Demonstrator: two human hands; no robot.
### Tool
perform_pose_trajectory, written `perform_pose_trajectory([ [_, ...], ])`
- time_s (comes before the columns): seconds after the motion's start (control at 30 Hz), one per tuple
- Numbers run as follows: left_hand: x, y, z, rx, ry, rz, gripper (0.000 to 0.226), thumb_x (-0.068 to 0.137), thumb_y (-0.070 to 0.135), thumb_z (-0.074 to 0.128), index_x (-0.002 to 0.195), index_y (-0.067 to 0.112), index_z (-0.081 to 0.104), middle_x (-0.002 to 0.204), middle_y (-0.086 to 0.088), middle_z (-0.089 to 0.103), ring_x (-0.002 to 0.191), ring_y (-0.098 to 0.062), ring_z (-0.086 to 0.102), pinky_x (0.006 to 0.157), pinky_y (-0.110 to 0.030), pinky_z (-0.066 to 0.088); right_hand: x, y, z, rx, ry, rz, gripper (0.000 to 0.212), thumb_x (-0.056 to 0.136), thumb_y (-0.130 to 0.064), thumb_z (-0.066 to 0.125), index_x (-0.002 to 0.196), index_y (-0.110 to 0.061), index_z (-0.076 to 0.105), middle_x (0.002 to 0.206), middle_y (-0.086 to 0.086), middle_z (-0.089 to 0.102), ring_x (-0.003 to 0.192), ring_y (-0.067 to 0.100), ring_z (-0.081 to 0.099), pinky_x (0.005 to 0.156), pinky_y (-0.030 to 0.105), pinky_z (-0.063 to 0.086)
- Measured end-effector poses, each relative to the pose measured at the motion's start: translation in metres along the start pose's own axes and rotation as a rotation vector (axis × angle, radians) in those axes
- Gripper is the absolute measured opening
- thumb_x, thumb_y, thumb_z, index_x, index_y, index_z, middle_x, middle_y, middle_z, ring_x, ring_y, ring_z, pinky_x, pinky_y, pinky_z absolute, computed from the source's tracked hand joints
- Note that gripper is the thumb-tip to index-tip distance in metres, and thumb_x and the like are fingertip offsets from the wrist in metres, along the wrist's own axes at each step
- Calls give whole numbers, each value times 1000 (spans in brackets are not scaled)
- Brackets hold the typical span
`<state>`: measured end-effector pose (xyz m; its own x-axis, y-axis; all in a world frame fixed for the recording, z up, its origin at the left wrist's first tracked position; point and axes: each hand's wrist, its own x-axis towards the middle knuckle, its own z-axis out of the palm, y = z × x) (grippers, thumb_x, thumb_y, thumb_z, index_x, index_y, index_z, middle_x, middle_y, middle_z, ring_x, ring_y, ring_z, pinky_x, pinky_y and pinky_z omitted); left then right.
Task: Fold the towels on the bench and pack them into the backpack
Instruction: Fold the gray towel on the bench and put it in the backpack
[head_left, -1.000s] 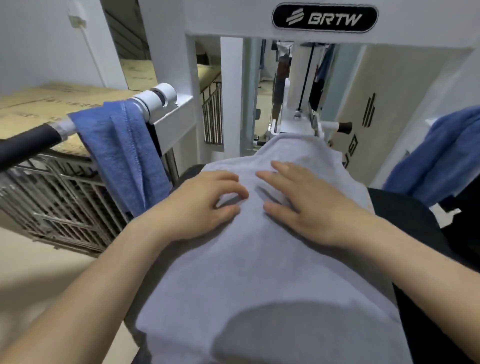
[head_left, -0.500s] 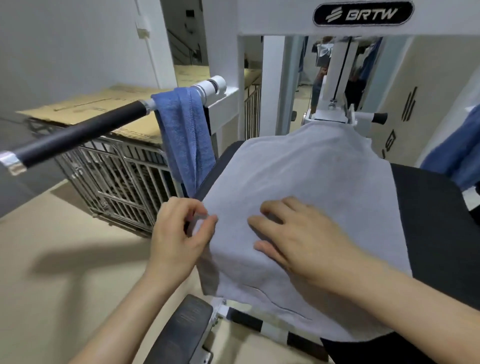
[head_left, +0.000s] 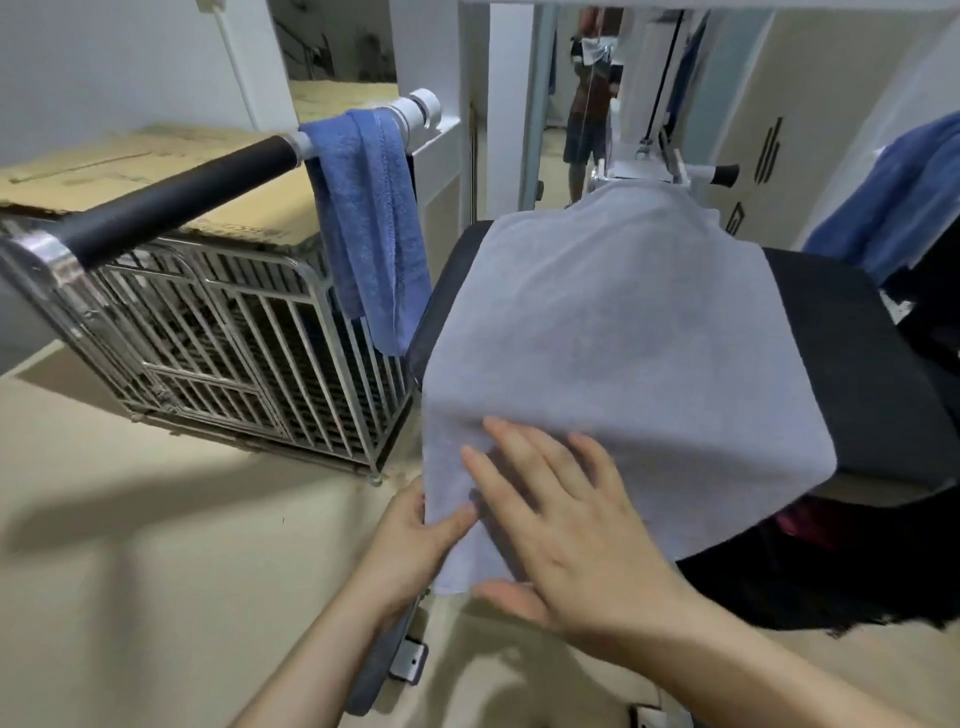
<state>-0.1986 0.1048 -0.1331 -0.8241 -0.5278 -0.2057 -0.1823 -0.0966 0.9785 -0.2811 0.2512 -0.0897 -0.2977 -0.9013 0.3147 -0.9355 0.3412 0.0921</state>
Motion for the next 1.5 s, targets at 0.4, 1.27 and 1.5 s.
perform_pose_trajectory([
  [0.4,-58,52,-47,190,-260,142,16,85,17,69,92,28,78,90,-3,74,78,-8,59,72,-19,46,-49,-44,-30,159,177,330,39,68,-5,50,100,-16,68,91,-2,70,80,22,62,60,30,48],
  [1.27,-36,84,-57,692,-329,356,9,81,25,66,79,22,58,58,0,50,55,-10,43,54,-29,33,-71,15,-104,912,-421,562,25,81,2,54,84,-18,69,84,10,69,76,25,65,75,42,56],
  [1.5,19,123,-47,602,-4,471,42,87,36,64,78,-6,66,64,-12,59,62,-12,49,60,-29,36,-46,81,-117,901,-120,675,12,87,-10,65,84,-16,75,81,7,74,76,18,68,77,30,52],
])
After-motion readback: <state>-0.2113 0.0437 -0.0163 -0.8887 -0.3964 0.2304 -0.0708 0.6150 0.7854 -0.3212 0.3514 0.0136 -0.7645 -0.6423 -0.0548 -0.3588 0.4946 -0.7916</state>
